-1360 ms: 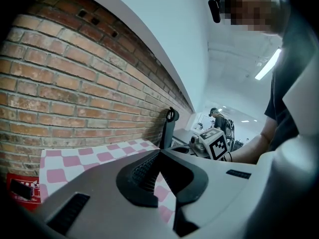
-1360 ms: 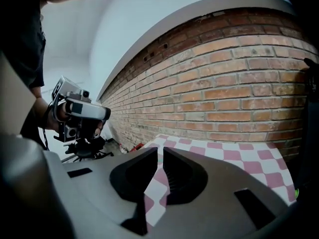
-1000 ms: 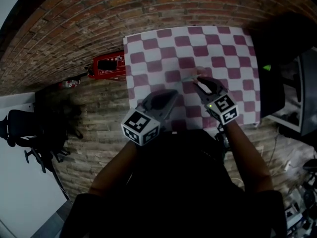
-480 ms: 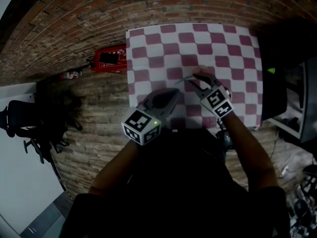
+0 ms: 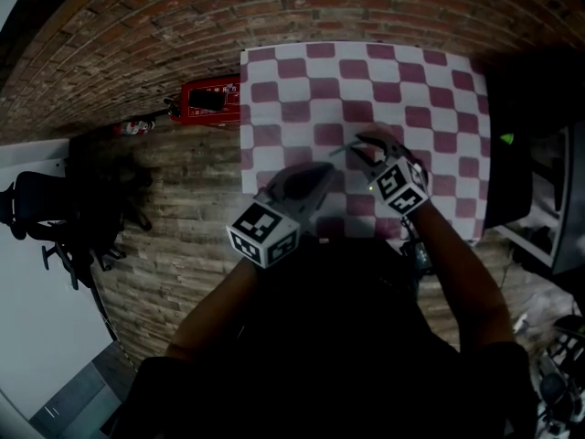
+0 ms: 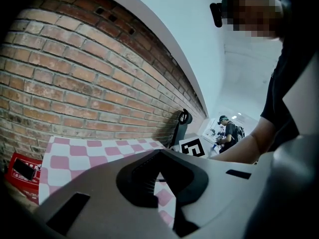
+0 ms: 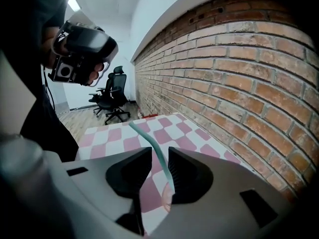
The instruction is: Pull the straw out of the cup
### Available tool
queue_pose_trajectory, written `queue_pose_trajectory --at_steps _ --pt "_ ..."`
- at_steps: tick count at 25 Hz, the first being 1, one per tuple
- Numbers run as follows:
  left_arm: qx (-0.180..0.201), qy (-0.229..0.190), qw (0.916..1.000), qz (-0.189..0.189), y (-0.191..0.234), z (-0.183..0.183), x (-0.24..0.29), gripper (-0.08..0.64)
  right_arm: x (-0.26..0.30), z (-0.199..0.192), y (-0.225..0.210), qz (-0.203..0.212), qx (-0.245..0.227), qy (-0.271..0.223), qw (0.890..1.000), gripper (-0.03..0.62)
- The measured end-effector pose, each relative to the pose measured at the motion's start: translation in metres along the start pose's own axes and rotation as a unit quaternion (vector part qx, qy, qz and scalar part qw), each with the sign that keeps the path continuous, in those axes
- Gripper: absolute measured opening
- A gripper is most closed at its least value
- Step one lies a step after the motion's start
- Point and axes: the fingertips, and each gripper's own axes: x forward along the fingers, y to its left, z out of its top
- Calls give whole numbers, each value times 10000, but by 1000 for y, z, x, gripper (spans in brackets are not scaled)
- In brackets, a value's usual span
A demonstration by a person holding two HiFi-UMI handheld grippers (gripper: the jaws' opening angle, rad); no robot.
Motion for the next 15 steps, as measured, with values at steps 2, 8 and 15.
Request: queue_pose_trajectory --at_steps 2,8,15 --pt "-17 -9 10000 12 1 0 0 12 3 -3 0 -3 -57 60 10000 98" --pt "-47 -39 10000 44 4 1 -2 12 8 -9 -1 -45 -98 230 9997 75" --pt "-48 -56 10000 19 4 1 -4 11 2 -3 -11 -233 -71 91 9997 34"
